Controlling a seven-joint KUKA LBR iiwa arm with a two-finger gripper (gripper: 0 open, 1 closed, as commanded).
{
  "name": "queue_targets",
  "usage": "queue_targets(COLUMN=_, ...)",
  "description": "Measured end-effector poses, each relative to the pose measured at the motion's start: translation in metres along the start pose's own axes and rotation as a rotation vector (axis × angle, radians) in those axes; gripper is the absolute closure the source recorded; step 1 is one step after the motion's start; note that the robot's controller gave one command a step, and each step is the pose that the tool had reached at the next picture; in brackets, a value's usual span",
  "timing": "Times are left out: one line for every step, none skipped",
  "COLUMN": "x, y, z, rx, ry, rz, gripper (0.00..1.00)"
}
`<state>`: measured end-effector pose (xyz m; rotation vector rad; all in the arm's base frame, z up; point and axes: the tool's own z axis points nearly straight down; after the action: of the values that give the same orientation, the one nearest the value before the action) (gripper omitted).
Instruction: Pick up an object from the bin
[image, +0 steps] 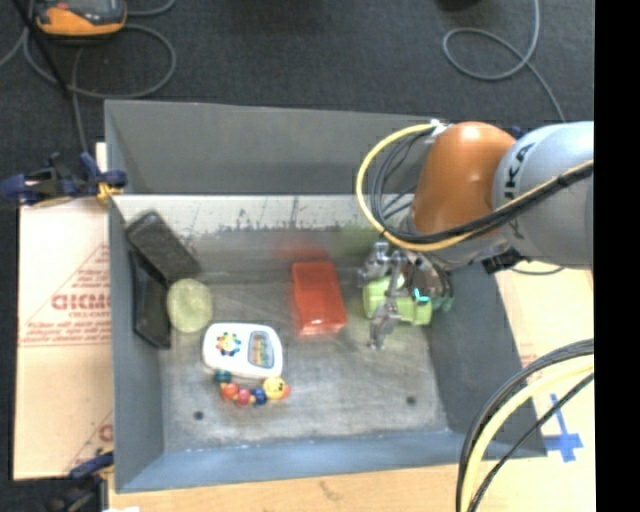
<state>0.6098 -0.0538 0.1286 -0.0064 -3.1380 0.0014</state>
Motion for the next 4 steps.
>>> queue_targets(x=-0.002, y=0.0, z=-0.005, rx=0.001, ry=-0.008, rz=-0.001, gripper=0.0)
queue_targets(x=-0.016, y=-0.062, z=0.056, rx=-0.008, ry=-0.009, rz=-0.022, gripper=0.0)
queue_targets(x=-0.014, y=-0.056, z=0.05, rx=-0.001, ry=-0.009, rz=-0.028, gripper=0.0)
queue_targets(x=-0.018, y=-0.059, z=0.052, rx=-0.005, ry=-0.006, rz=-0.024, gripper=0.0)
